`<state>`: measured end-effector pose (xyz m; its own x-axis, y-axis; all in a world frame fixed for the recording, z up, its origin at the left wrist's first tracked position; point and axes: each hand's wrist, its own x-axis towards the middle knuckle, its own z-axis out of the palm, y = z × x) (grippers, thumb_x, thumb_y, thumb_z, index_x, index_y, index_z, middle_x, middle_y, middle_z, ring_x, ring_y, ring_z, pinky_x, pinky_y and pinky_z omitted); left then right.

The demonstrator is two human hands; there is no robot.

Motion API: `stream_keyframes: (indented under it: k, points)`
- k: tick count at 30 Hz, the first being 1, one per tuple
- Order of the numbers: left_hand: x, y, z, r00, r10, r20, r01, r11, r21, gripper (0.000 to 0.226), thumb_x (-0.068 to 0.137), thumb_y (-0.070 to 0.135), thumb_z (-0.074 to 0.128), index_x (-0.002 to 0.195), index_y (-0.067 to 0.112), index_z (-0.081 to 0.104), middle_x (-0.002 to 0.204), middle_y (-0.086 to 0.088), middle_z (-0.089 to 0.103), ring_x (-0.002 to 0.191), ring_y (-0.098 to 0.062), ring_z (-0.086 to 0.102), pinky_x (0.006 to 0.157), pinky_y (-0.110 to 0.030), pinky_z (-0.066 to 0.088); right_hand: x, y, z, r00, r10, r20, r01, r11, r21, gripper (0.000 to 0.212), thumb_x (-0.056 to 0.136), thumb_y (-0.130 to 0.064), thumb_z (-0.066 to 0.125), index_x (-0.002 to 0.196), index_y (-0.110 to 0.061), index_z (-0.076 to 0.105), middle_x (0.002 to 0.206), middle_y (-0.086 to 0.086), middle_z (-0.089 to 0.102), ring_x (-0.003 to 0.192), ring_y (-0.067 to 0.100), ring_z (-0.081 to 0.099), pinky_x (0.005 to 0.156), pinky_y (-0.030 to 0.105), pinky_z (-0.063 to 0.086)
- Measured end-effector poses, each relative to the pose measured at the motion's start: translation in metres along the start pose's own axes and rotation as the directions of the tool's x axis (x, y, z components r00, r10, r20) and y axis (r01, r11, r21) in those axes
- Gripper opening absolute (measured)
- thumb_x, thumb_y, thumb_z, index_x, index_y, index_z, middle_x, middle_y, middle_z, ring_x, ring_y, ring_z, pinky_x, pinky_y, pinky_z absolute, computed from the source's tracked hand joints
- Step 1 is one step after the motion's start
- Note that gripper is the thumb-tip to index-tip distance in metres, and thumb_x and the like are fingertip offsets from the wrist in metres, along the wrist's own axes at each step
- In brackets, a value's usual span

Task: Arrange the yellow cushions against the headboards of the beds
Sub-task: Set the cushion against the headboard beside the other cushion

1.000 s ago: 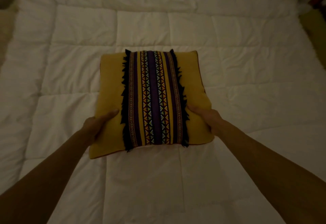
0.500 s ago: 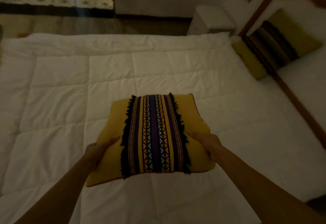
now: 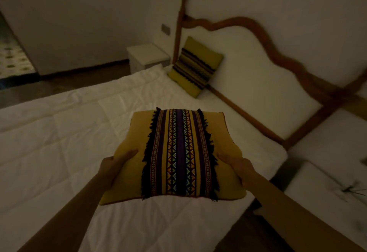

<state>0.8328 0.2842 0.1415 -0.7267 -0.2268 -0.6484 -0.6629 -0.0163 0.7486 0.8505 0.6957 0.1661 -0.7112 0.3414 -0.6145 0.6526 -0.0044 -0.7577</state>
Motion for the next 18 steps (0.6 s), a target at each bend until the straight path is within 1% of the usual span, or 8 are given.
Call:
stream_keyframes:
  k: [2,4,5,8,10,13,15,18]
  points:
    - [-0.012,0.007,0.054,1.000,0.006,0.028,-0.006,1.000,0.022,0.079,0.037,0.063,0.092,0.091,0.011,0.066,0.088,-0.015,0.076,0.067,-0.034,0.076,0.048,-0.035,0.058,0.010,-0.005,-0.054,0.999,-0.025,-0.026,0.025,1.000,0.002,0.116,0.037,-0.059,0.095,0.132,-0.007,0.057,0.096,0.006,0.068,0.086,0.027,0.069,0.073,0.042,0.059]
    - [-0.020,0.010,0.107,0.999,-0.003,0.047,0.001,0.999,0.041,0.080,0.038,0.062,0.092,0.094,0.010,0.066,0.091,-0.016,0.076,0.072,-0.037,0.075,0.051,-0.037,0.058,0.019,-0.011,-0.106,0.998,-0.051,-0.046,0.050,0.999,-0.008,0.119,0.033,-0.063,0.094,0.132,-0.008,0.057,0.089,0.000,0.066,0.082,0.023,0.068,0.059,0.032,0.055]
    - [-0.024,0.011,0.132,0.999,-0.004,0.054,0.002,0.999,0.050,0.079,0.039,0.062,0.092,0.094,0.010,0.065,0.092,-0.017,0.075,0.076,-0.039,0.075,0.055,-0.039,0.059,0.023,-0.014,-0.130,0.996,-0.062,-0.062,0.061,0.998,-0.018,0.122,0.031,-0.065,0.093,0.132,-0.008,0.056,0.088,-0.002,0.065,0.081,0.021,0.068,0.056,0.028,0.053]
    - [-0.035,0.011,0.196,0.995,-0.014,0.096,0.007,0.998,0.070,0.079,0.040,0.061,0.090,0.095,0.011,0.065,0.093,-0.016,0.075,0.080,-0.039,0.074,0.057,-0.039,0.058,0.036,-0.019,-0.191,0.991,-0.101,-0.085,0.099,0.995,-0.026,0.122,0.035,-0.065,0.092,0.136,-0.009,0.051,0.086,-0.005,0.060,0.080,0.018,0.065,0.055,0.026,0.050]
    - [-0.038,0.012,0.234,0.993,-0.021,0.119,0.011,0.997,0.079,0.078,0.039,0.058,0.090,0.096,0.010,0.066,0.093,-0.016,0.075,0.080,-0.038,0.074,0.055,-0.038,0.058,0.048,-0.024,-0.226,0.988,-0.122,-0.098,0.121,0.992,-0.023,0.116,0.043,-0.061,0.090,0.139,-0.012,0.048,0.085,-0.009,0.057,0.078,0.013,0.061,0.053,0.024,0.047]
    - [-0.032,0.021,0.278,0.989,-0.032,0.147,0.023,0.998,0.063,0.076,0.045,0.053,0.091,0.100,0.008,0.065,0.098,-0.019,0.074,0.085,-0.040,0.073,0.061,-0.042,0.058,0.071,-0.031,-0.262,0.983,-0.152,-0.098,0.152,0.988,-0.014,0.105,0.045,-0.056,0.090,0.136,-0.016,0.052,0.085,-0.011,0.059,0.076,0.010,0.062,0.047,0.023,0.048]
    - [-0.023,0.028,0.301,0.986,-0.042,0.161,0.033,0.998,0.059,0.074,0.052,0.050,0.092,0.106,0.008,0.065,0.100,-0.019,0.074,0.087,-0.041,0.073,0.063,-0.044,0.058,0.091,-0.037,-0.278,0.983,-0.157,-0.091,0.158,0.987,0.001,0.105,0.046,-0.054,0.090,0.136,-0.015,0.053,0.090,-0.007,0.062,0.081,0.014,0.064,0.052,0.025,0.049]
    - [-0.002,0.037,0.331,0.982,-0.060,0.179,0.051,0.997,0.059,0.072,0.058,0.047,0.091,0.113,0.007,0.065,0.105,-0.020,0.074,0.090,-0.043,0.073,0.071,-0.050,0.060,0.129,-0.050,-0.296,0.984,-0.159,-0.083,0.159,0.987,-0.002,0.104,0.050,-0.053,0.091,0.139,-0.015,0.051,0.110,0.004,0.067,0.090,0.020,0.065,0.063,0.030,0.052]
